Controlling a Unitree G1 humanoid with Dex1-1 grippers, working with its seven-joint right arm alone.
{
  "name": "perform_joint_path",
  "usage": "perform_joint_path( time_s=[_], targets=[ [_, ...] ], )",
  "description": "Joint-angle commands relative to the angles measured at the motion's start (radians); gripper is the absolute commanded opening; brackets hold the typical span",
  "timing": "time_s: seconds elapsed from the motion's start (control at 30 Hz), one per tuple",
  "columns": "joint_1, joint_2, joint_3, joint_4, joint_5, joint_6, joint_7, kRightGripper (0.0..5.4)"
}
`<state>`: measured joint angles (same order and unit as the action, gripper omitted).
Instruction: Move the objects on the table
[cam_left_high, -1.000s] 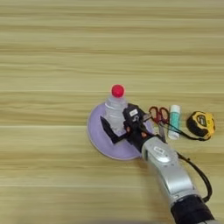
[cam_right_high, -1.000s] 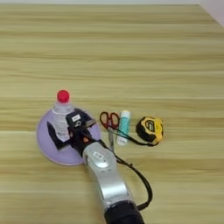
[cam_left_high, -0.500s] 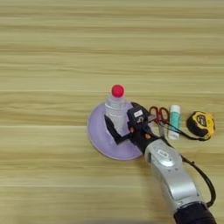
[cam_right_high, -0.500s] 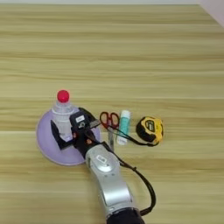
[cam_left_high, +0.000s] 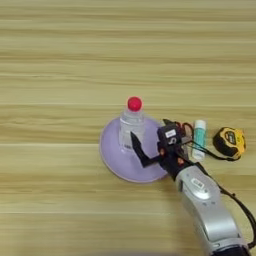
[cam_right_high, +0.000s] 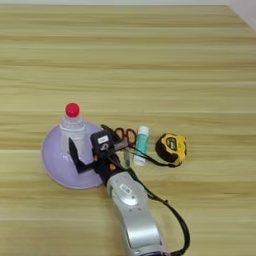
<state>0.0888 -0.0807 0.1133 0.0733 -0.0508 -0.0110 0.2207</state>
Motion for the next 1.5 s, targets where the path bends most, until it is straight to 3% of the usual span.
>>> perform_joint_path(
  time_s=[0.03, 0.63, 1.0, 1.5],
  targets=[
    [-0.045, -0.006, -0.011, -0.045, -0.01, -0.022, -0.027, 5.38],
    [-0.058, -0.021, -0.057, -0.005, -0.044, -0.002, -0.111, 5.38],
    [-0.12, -0.046, -0.115, 0.052, -0.04, -0.002, -0.155, 5.38],
    [-0.24, -0.154, -0.204, 0.171, -0.089, -0.017, -0.225, 5.38]
  ],
)
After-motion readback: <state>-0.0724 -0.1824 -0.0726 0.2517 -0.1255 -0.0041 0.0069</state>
